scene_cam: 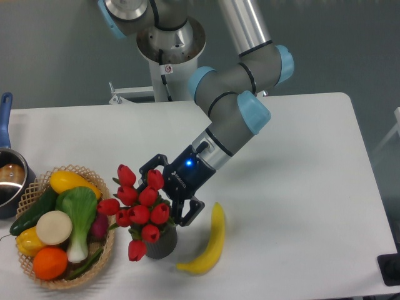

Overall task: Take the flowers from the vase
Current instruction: 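Push the gripper into the bouquet and close it on the stems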

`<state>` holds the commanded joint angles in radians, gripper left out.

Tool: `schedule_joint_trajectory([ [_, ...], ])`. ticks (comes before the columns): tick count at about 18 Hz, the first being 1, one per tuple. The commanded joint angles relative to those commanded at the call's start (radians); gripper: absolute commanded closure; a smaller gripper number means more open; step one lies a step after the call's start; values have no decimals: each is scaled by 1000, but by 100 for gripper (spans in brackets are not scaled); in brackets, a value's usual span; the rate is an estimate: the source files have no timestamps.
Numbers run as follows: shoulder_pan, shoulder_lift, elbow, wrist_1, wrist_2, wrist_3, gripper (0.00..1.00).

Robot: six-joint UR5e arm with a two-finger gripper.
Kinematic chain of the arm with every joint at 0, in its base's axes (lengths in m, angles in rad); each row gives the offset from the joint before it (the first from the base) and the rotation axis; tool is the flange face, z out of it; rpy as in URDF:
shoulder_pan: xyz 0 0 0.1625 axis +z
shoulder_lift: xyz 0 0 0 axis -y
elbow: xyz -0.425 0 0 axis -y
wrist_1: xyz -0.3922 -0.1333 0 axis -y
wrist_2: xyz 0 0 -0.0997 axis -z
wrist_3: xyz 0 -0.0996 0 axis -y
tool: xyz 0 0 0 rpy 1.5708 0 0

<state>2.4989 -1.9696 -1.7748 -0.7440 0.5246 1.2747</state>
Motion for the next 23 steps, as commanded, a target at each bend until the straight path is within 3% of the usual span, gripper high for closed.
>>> schedule_joint_trajectory([
  [7,-8,-25,26,-2,2,2,0],
  [18,-26,-11,15,0,0,-6,1],
  [23,-26,-9,15,-2,0,-8,28],
])
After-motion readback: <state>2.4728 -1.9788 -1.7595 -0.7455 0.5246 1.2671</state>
